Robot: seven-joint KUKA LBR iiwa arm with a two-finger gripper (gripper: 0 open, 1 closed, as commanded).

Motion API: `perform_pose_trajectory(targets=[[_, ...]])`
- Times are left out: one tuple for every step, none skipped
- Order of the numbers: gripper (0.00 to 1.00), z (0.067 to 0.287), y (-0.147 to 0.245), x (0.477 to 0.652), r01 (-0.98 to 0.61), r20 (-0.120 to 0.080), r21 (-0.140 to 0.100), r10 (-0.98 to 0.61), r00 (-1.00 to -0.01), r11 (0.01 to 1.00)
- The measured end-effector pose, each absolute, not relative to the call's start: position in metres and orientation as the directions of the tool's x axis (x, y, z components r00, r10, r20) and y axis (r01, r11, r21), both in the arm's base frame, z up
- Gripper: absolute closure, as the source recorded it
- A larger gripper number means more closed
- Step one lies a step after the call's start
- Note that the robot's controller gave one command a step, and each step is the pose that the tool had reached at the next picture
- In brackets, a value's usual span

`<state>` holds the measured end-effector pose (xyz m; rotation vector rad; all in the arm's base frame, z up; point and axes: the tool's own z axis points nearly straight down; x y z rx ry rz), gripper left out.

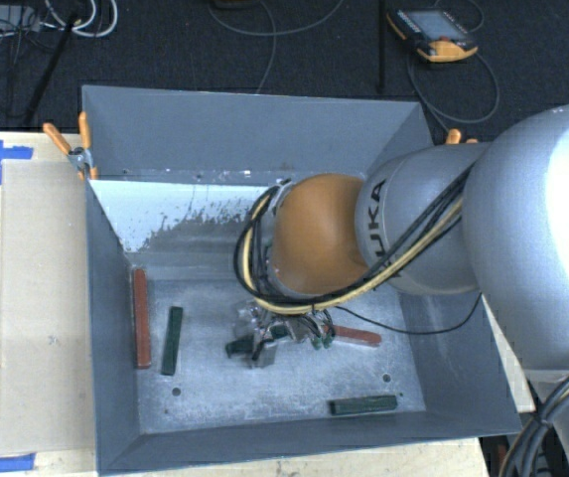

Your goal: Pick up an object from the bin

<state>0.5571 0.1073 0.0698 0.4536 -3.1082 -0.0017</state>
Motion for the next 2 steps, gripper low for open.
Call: perform_pose_trajectory(targets=[[1.0, 0.2, 0.121, 0.533, -0.315, -0.007, 0.0, -0.315, -0.949, 0.949], [1.0, 0.334, 0.086, 0.5, -0.643, -0.006, -0.004, -0.643, -0.766, 0.766]])
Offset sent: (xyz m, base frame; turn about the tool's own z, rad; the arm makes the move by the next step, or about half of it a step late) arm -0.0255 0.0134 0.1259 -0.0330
